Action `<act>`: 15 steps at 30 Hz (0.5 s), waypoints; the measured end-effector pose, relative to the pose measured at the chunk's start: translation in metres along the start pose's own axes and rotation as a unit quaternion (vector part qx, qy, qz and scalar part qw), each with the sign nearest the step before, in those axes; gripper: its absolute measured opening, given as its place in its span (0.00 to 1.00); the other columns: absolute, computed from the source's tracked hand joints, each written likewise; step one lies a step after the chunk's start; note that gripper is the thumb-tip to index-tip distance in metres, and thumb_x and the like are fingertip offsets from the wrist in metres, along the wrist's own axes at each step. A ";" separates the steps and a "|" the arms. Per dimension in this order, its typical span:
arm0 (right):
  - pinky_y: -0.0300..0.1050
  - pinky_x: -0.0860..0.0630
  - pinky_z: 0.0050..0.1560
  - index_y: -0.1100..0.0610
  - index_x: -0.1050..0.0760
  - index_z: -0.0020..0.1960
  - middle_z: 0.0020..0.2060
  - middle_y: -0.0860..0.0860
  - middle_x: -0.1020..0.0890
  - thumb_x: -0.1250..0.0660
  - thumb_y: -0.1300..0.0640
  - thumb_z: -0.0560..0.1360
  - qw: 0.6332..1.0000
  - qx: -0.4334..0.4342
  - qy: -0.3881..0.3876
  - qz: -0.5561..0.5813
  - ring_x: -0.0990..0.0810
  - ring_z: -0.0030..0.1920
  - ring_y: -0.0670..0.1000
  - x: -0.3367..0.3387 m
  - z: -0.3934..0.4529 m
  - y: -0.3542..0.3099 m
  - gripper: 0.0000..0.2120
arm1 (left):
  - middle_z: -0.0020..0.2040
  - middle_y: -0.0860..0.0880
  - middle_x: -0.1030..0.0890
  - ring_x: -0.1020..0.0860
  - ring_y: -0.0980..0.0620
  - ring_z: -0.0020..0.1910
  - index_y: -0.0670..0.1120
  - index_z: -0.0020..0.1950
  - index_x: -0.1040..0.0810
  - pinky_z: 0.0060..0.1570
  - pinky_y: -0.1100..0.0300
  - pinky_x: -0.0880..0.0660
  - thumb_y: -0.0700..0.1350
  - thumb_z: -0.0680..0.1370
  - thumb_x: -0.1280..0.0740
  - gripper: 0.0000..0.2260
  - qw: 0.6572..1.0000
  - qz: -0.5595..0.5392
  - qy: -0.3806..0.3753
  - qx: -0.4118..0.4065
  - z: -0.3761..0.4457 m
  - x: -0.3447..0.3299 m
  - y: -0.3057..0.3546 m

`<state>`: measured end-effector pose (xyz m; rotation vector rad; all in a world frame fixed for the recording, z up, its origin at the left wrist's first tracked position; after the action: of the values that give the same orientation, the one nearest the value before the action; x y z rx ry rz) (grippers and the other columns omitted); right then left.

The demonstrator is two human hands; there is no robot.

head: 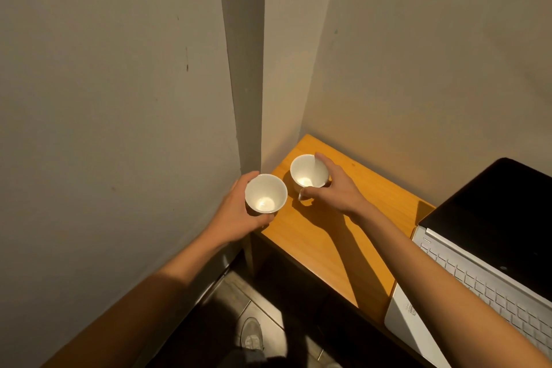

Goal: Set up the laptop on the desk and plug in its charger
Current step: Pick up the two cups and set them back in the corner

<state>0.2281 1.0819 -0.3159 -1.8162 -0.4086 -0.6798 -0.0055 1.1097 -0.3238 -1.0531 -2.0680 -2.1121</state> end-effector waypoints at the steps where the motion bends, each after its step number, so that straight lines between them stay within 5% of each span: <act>1: 0.53 0.25 0.66 0.47 0.43 0.81 0.74 0.53 0.35 0.21 0.51 0.70 1.000 0.003 -0.018 -0.008 0.31 0.69 0.57 0.000 0.003 0.000 0.47 | 0.63 0.57 0.31 0.29 0.59 0.59 0.59 0.70 0.39 0.54 0.65 0.28 0.46 0.68 0.20 0.38 1.000 -0.005 -0.005 0.003 0.000 -0.001 0.000; 7: 0.53 0.27 0.66 0.47 0.43 0.80 0.75 0.53 0.36 0.21 0.40 0.68 0.999 0.016 0.009 -0.042 0.31 0.70 0.56 -0.001 0.011 -0.008 0.49 | 0.65 0.57 0.33 0.32 0.56 0.63 0.55 0.76 0.41 0.59 0.57 0.27 0.46 0.69 0.21 0.41 0.999 0.007 -0.040 0.018 0.004 0.003 0.001; 11: 0.49 0.25 0.62 0.50 0.37 0.77 0.71 0.53 0.31 0.20 0.38 0.65 0.996 0.017 0.060 -0.063 0.28 0.67 0.55 -0.002 0.012 -0.008 0.48 | 0.62 0.58 0.32 0.31 0.56 0.60 0.54 0.74 0.37 0.47 0.71 0.30 0.48 0.66 0.19 0.42 0.999 0.020 0.007 0.039 0.007 0.006 0.005; 15: 0.52 0.24 0.65 0.50 0.39 0.79 0.74 0.51 0.30 0.19 0.43 0.66 0.997 0.034 0.049 -0.048 0.28 0.70 0.55 0.001 0.016 -0.010 0.48 | 0.61 0.57 0.32 0.31 0.56 0.59 0.53 0.73 0.35 0.42 0.74 0.33 0.50 0.65 0.18 0.41 0.998 0.039 0.033 0.045 0.009 0.004 0.007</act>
<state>0.2266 1.1002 -0.3116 -1.7009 -0.4501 -0.8086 -0.0013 1.1179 -0.3165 -1.0200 -2.0363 -1.9712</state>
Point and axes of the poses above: each hand's wrist, its own z-axis towards the middle knuckle, its own x-axis out of the back of the hand, y = z × x, the point moved 6 cm from there along z, towards the middle knuckle
